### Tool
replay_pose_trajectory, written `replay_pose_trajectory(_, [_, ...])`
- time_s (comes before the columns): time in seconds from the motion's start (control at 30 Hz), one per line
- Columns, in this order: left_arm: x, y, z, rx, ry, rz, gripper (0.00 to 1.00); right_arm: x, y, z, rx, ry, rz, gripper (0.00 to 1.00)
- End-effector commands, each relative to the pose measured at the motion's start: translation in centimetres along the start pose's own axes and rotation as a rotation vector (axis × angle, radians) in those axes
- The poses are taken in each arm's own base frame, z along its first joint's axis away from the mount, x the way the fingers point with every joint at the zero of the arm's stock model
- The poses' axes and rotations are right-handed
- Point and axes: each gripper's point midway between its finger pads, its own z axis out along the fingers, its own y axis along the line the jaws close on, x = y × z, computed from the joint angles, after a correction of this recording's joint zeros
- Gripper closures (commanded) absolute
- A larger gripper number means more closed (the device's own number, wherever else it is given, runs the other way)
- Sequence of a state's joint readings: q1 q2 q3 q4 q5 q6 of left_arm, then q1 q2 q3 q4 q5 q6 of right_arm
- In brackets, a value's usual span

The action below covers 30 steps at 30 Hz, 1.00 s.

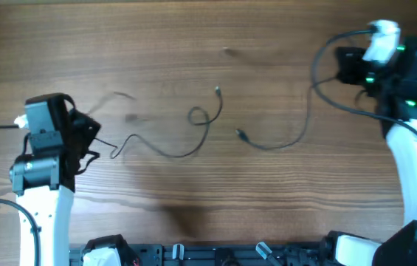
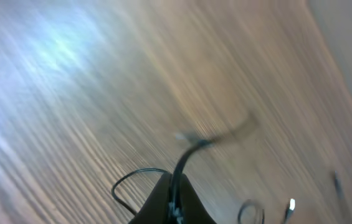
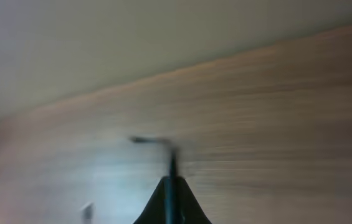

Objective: Untangle cables

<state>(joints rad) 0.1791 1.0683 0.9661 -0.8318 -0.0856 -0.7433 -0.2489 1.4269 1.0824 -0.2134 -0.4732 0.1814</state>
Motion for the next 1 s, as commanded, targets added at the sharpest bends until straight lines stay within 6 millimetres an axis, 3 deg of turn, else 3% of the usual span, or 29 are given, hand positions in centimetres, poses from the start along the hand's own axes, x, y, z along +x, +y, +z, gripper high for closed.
replay_pose_trajectory(0.0, [-1.6,2.9,1.3,-0.111,-0.027,-0.209,0.96,-1.4,-3.2,-2.4,0.051,-0.049,0.054,0.96])
replay_pose_trajectory(0.1, [1.1,1.0,3.2,-0.047,0.147,-0.216,0.96,-2.3,-1.9,-2.4,-0.017,-0.077,-0.069,0.96])
replay_pose_trajectory(0.17, [2.7,0.2,4.3,-0.037,0.227,-0.199,0.96,-4.2,-2.5,-2.5,0.037,-0.152,-0.099,0.96])
replay_pose_trajectory(0.27, [5.8,-1.0,5.6,-0.052,0.327,-0.131,0.96,-10.6,-3.5,-4.8,0.185,-0.360,-0.187,0.96])
replay_pose_trajectory(0.43, [8.7,-4.0,6.1,0.002,0.368,-0.014,0.96,-21.6,-5.3,-9.9,0.537,-0.604,-0.454,0.96])
replay_pose_trajectory(0.5, [9.1,-5.0,6.0,0.031,0.361,0.011,0.96,-24.7,-5.6,-9.9,0.581,-0.647,-0.497,0.96])
replay_pose_trajectory(0.6, [9.3,-5.7,6.0,0.055,0.354,0.029,0.96,-28.3,-6.3,-8.0,0.577,-0.692,-0.503,0.96])
replay_pose_trajectory(0.67, [9.3,-5.7,6.0,0.051,0.351,0.032,0.96,-29.0,-7.7,-5.7,0.568,-0.697,-0.476,0.96])
replay_pose_trajectory(0.73, [9.3,-5.7,6.0,0.050,0.349,0.033,0.96,-27.9,-9.8,-2.6,0.542,-0.685,-0.401,0.96])
replay_pose_trajectory(0.8, [9.3,-5.7,6.0,0.049,0.347,0.033,0.96,-25.4,-12.5,1.7,0.485,-0.631,-0.273,0.96])
replay_pose_trajectory(0.83, [9.3,-5.7,6.0,0.048,0.346,0.033,0.96,-23.0,-13.4,5.2,0.408,-0.555,-0.240,0.96])
replay_pose_trajectory(0.9, [9.3,-5.7,6.0,0.049,0.347,0.033,0.96,-19.3,-15.0,9.2,0.354,-0.450,-0.173,0.96])
replay_pose_trajectory(0.97, [9.3,-5.7,6.0,0.049,0.347,0.033,0.96,-14.4,-19.7,12.4,0.446,-0.359,0.024,0.96])
